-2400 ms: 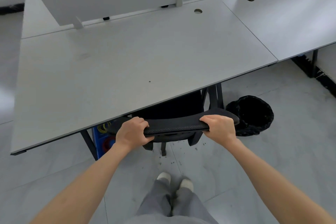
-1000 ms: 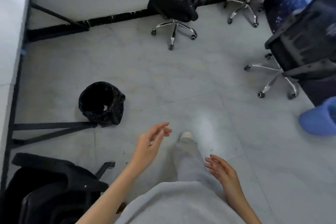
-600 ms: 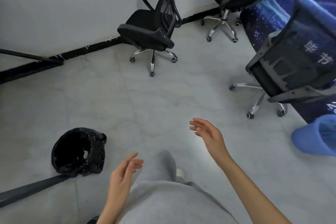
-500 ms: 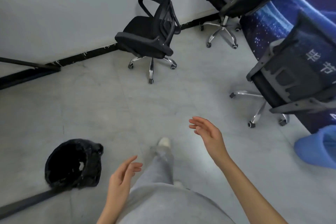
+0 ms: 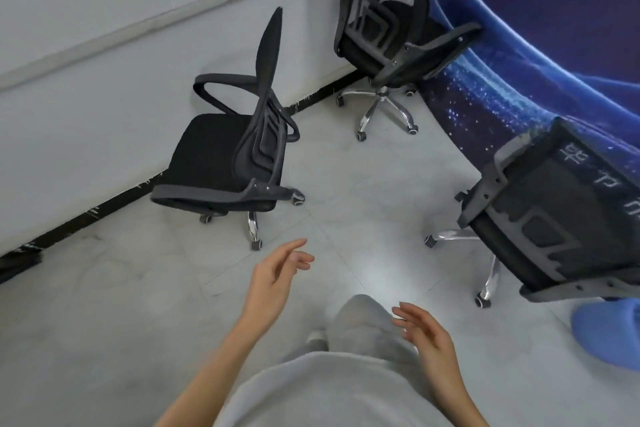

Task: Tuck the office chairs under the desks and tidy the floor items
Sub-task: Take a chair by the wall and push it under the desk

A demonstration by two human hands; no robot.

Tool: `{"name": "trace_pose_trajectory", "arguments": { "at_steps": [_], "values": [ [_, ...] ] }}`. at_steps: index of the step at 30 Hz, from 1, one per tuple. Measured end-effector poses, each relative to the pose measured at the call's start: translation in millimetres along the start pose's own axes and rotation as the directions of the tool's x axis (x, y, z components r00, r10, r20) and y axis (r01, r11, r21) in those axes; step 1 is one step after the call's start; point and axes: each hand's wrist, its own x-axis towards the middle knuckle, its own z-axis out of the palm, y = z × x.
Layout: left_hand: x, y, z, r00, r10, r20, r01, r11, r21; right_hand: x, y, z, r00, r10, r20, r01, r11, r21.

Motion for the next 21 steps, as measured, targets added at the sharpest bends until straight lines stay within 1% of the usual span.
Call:
{"name": "trace_pose_trajectory", "arguments": {
  "at_steps": [3,6,8,11,13,14,15,16,17,18,19,20,21],
  "values": [
    [78,29,7,0.998,0.046,0.050,-0.048,0.998,0.028,62,-34,6,0.999,0.011,-0.045,-0.009,0.999,0.036],
    [146,39,14,0.998,0.043,0.037,-0.045,0.998,0.037,144,-73,14,1.000,-0.015,-0.006,0.015,1.000,-0.001],
    [183,43,15,0.998,0.049,-0.038,-0.047,0.998,0.041,202,-112,24,0.997,-0.047,0.059,0.048,0.999,-0.017],
    [225,56,15,0.976,0.079,-0.202,-0.062,0.994,0.091,287,-188,44,0.974,-0.109,0.200,0.124,0.990,-0.063],
    [248,71,10,0.937,0.120,-0.329,-0.068,0.984,0.164,333,-243,66,0.938,-0.162,0.305,0.200,0.975,-0.097],
    [259,76,6,0.898,0.187,-0.398,-0.088,0.963,0.254,355,-268,79,0.911,-0.188,0.368,0.247,0.961,-0.120],
    [271,82,3,0.853,0.262,-0.451,-0.086,0.924,0.374,375,-292,93,0.875,-0.218,0.433,0.305,0.941,-0.144],
    [282,84,-1,0.816,0.317,-0.483,-0.051,0.872,0.487,393,-313,109,0.830,-0.250,0.499,0.377,0.910,-0.171],
    [293,84,-6,0.792,0.341,-0.506,0.009,0.822,0.569,410,-333,127,0.769,-0.290,0.570,0.470,0.861,-0.195],
    [303,83,-11,0.781,0.328,-0.532,0.085,0.787,0.611,427,-350,144,0.692,-0.332,0.641,0.586,0.777,-0.230],
    [313,81,-16,0.781,0.287,-0.555,0.168,0.759,0.629,442,-365,162,0.597,-0.368,0.713,0.715,0.647,-0.264],
    [323,77,-20,0.789,0.226,-0.571,0.256,0.724,0.641,459,-377,181,0.489,-0.385,0.783,0.832,0.475,-0.286],
    [333,72,-23,0.799,0.151,-0.582,0.345,0.677,0.650,475,-388,199,0.373,-0.385,0.844,0.919,0.280,-0.279]
  ]
}}
